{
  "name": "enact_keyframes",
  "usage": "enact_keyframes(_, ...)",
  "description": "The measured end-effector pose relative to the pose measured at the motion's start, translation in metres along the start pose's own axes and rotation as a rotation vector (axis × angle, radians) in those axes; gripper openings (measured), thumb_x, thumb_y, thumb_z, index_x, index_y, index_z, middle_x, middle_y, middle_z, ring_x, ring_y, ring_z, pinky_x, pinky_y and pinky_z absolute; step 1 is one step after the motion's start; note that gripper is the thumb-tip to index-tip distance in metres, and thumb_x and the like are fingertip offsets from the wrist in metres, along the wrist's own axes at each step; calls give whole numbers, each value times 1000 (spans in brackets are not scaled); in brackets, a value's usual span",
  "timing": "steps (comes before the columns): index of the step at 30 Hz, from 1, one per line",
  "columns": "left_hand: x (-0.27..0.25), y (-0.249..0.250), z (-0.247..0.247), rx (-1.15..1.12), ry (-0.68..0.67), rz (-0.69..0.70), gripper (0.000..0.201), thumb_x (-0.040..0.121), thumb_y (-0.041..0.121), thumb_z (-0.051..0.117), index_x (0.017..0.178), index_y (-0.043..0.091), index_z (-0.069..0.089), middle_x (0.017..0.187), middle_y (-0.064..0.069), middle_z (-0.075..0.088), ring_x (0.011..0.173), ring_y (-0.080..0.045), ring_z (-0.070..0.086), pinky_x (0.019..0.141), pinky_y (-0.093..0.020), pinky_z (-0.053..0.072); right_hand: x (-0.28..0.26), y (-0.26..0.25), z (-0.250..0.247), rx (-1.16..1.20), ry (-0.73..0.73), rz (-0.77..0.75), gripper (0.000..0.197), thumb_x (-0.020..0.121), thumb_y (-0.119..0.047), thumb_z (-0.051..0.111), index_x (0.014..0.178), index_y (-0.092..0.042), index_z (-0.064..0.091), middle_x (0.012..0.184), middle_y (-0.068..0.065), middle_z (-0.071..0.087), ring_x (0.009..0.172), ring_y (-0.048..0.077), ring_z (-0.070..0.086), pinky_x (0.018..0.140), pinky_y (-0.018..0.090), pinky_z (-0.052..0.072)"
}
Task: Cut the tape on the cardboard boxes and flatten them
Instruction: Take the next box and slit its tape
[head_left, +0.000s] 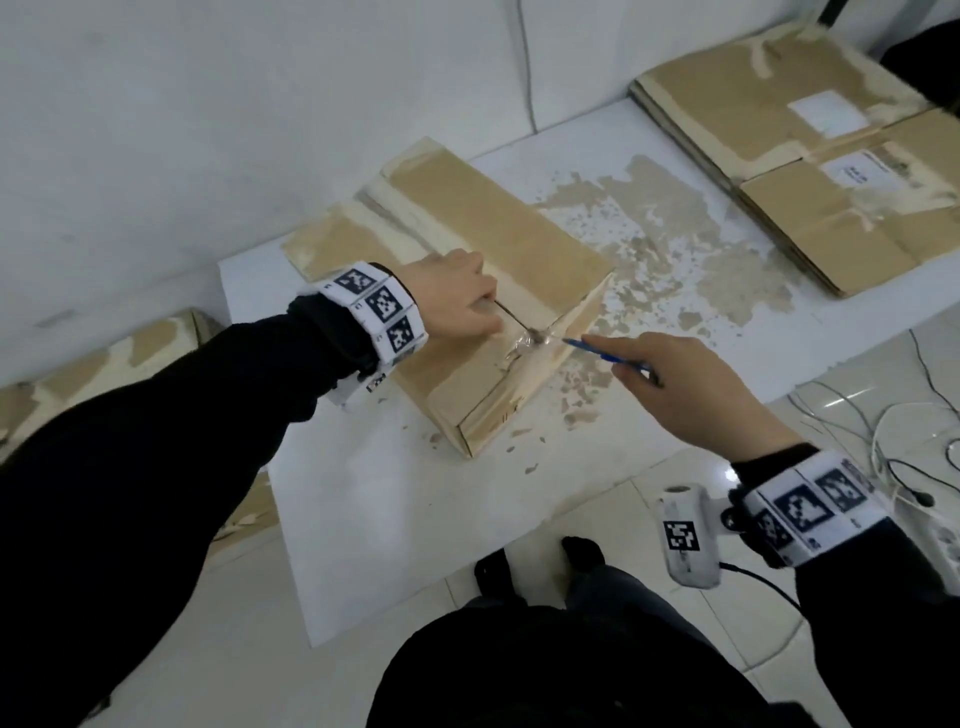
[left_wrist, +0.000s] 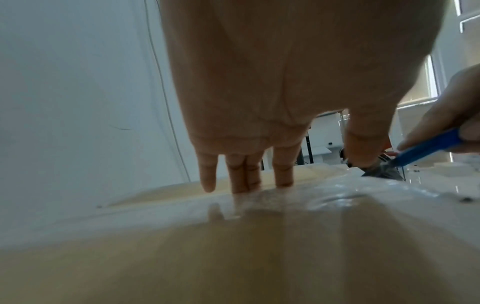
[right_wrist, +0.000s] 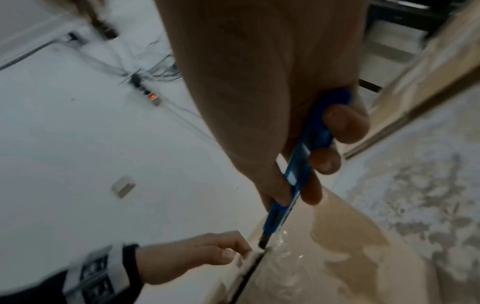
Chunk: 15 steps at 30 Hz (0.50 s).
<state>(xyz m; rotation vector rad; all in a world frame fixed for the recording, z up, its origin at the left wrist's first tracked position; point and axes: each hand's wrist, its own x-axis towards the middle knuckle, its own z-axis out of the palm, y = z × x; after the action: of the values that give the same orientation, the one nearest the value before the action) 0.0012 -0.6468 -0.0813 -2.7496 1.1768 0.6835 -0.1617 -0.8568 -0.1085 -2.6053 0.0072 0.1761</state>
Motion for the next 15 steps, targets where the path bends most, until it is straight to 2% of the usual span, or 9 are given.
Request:
enact_keyframes(2,0,11,4,-46,27,-106,48,100,42,29,124,9,56,126,-13,42,118,-29,36,101,-40,29,3,5,1,-83,-15,-74,45,99,-20,43,137,-45,42,76,-2,49,63,15,47,55,29,39)
enact_keyframes(4,3,17,9,-137,58,-233,43,100,34,31,119,10,63,137,-11,37,130,-31,27,109,-40,20,8,9,4,-96,-46,-148,50,99,-17,42,137,-48,34,79,0,48,65,17,46,54,28,37)
enact_keyframes(5,5,18,10,-228,89,-303,38,99,29,35,114,12,65,138,-7,37,133,-30,25,110,-39,21,10,10,5,-102,-56,-189,53,99,-15,42,137,-49,30,79,0,47,65,17,45,53,27,35)
enact_keyframes(7,8,19,12,-450,164,-455,29,95,23,43,111,10,65,131,-4,43,132,-26,27,104,-35,29,13,10,6,-129,-66,-262,56,100,-13,41,140,-48,25,78,1,46,63,18,44,52,28,34)
enact_keyframes(9,11,26,11,-620,181,-549,28,94,22,50,115,7,61,132,-7,46,130,-27,32,99,-33,34,16,14,7,-132,-85,-297,57,100,-13,41,141,-48,23,78,2,45,63,20,44,52,30,36)
enact_keyframes(10,13,29,11,-690,193,-585,26,94,24,54,115,10,61,135,-8,46,130,-27,35,98,-31,35,19,17,8,-129,-93,-313,57,100,-12,40,142,-47,25,78,2,45,63,21,45,53,32,37)
enact_keyframes(12,12,35,14,-827,255,-631,25,93,27,58,117,20,58,142,-6,46,132,-22,39,93,-24,35,25,23,8,-119,-104,-346,56,99,-11,41,143,-44,29,78,4,45,64,23,46,54,34,39)
enact_keyframes(14,10,39,22,-919,358,-665,42,92,30,60,130,12,56,149,1,40,136,-15,35,96,-19,28,29,27,9,-90,-111,-363,54,98,-10,42,143,-40,34,77,4,44,64,25,47,55,36,40)
enact_keyframes(15,10,42,27,-939,422,-684,42,92,30,61,128,9,59,150,4,37,137,-14,34,98,-19,26,31,29,9,-79,-116,-371,53,98,-10,43,142,-38,35,76,3,43,64,25,47,55,36,40)
